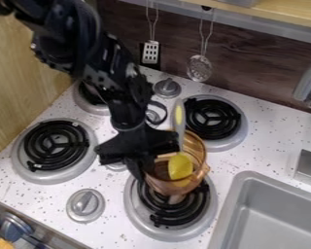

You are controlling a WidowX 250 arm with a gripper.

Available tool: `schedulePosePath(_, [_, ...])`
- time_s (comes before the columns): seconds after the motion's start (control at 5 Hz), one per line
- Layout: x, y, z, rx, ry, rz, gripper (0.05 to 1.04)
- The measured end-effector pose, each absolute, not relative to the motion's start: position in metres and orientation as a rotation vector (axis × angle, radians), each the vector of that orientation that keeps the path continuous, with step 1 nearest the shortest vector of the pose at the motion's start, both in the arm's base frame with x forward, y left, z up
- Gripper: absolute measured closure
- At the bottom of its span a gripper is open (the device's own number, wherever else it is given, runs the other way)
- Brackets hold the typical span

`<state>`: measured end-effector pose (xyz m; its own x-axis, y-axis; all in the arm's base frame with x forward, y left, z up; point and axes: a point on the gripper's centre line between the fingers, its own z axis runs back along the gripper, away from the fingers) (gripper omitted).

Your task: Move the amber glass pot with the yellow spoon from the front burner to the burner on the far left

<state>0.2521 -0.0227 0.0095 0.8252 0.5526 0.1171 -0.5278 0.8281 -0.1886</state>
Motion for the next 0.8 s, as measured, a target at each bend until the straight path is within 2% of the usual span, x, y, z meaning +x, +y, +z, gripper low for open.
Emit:
schedulePosePath(0.2, [0.252,-0.005,0.018,-0.119,-0.232,0.576,1.002])
schedulePosePath(0.4, [0.257,0.022,0.028,-0.016,-0.226,0.550,1.002])
schedulePosePath(0.8, [0.255,0.081,0.034,0.084,-0.222,0.493,1.002])
